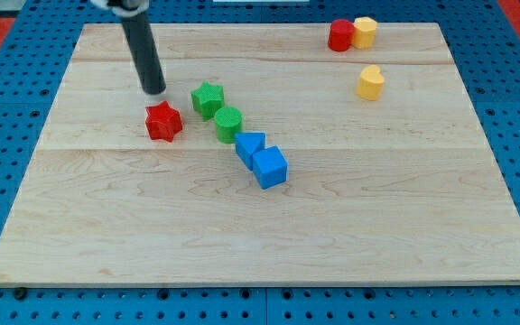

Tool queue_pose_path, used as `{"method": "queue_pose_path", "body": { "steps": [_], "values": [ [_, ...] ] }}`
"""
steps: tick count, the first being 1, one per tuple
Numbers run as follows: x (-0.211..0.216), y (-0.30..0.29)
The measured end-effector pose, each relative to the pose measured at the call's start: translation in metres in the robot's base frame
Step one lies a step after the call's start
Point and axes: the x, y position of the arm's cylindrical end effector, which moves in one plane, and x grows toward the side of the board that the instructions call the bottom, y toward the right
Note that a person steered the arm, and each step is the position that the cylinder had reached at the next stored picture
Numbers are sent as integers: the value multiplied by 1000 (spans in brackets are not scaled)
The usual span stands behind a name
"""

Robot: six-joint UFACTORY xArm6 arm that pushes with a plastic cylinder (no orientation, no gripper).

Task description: Push the red circle with the help of hexagon to the left

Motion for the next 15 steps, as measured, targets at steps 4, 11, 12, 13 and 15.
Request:
{"method": "queue_pose_path", "body": {
  "steps": [4, 11, 12, 13, 15],
  "values": [
    [-44, 179],
    [-79, 247],
    [-73, 256],
    [-76, 239],
    [-74, 209]
  ]
}}
